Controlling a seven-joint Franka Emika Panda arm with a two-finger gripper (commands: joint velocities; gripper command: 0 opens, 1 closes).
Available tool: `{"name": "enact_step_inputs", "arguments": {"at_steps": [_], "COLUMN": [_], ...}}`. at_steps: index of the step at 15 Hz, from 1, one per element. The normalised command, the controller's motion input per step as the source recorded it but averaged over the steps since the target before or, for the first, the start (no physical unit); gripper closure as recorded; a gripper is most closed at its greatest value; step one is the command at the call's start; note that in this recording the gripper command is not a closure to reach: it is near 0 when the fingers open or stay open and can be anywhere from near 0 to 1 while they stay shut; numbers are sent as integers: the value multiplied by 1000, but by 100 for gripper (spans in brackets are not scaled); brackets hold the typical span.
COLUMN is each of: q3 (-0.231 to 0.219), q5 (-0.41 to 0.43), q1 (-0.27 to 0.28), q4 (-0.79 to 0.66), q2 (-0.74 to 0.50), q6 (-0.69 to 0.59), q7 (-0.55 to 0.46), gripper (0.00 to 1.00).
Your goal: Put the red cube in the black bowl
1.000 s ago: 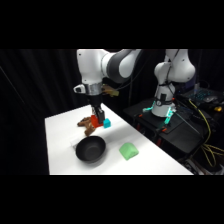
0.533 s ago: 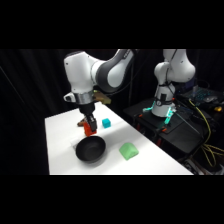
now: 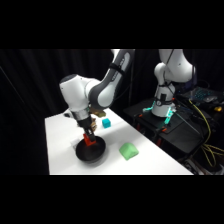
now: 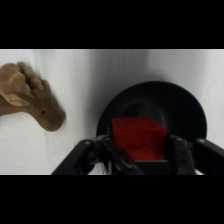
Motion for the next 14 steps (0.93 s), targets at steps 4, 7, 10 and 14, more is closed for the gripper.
{"name": "enact_step_inputs", "arguments": {"at_steps": [4,7,10,14], "q3": [59,17,-27,-32], "q5": [87,41,-20,-22], "q1": [-47,2,76,94], "q4": [167,-8,-161,-188], "q2": [18,-192,-469,-593], "q6": [-175,-206,-300,-338], "q7": [-138,-49,91,157], "gripper": [0,0,0,0]}}
